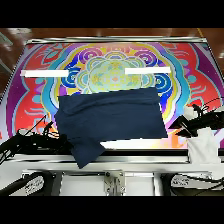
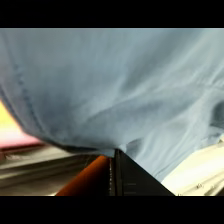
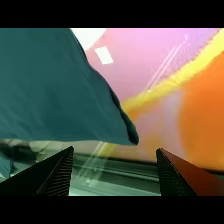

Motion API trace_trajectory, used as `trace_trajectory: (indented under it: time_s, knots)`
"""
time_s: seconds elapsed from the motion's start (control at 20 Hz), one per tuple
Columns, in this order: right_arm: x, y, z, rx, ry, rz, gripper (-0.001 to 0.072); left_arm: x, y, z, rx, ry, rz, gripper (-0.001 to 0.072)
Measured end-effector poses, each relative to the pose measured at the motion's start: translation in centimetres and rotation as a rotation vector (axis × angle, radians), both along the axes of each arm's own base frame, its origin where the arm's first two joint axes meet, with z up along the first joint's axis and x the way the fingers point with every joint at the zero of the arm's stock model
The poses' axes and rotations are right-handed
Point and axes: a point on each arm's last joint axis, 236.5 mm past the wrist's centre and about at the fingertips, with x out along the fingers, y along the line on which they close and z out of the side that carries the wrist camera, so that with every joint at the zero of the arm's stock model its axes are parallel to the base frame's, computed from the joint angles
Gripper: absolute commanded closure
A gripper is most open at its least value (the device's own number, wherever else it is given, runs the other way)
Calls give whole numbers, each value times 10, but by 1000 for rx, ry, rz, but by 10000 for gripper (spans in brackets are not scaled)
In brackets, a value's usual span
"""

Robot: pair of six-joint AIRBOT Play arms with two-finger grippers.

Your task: Fold the shirts.

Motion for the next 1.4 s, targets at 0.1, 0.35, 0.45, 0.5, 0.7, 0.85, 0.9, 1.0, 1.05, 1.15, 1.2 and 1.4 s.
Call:
trace_trajectory:
  time_s: [0.1, 0.35, 0.45, 0.5, 0.7, 0.85, 0.9, 1.0, 1.05, 1.15, 1.2, 1.4]
  knots:
    - [-1, 4, -9, 3, 14, -6, 81, 4, 0, 4, -4, -9, -3, 653]
    - [-3, 27, -27, 23, 56, 50, 210, 16, 0, 14, -14, -33, -9, 654]
    - [-4, 36, -32, 23, 68, 82, 501, 20, 0, 17, -15, -43, -11, 653]
    - [-3, 39, -35, 14, 65, 94, 655, 23, 1, 19, -15, -50, -12, 653]
    - [8, 50, -26, 43, 30, 135, 657, 45, 4, 37, -7, -138, -51, 654]
    - [40, 53, -4, 62, -75, 136, 657, 73, 8, 61, 12, -249, -90, 655]
    - [56, 54, 4, 58, -124, 129, 657, 83, 10, 71, 20, -285, -97, 654]
    - [89, 55, 23, 36, -222, 126, 658, 107, 15, 90, 42, -362, -104, 655]
    - [105, 56, 29, 7, -270, 132, 658, 120, 18, 100, 55, -399, -103, 655]
    - [132, 58, 38, -66, -349, 141, 658, 144, 26, 114, 76, -453, -94, 655]
    - [145, 59, 40, -115, -384, 147, 658, 155, 29, 119, 82, -469, -91, 655]
    - [189, 49, 42, -240, -477, 96, 658, 202, 48, 124, 98, -488, -51, 654]
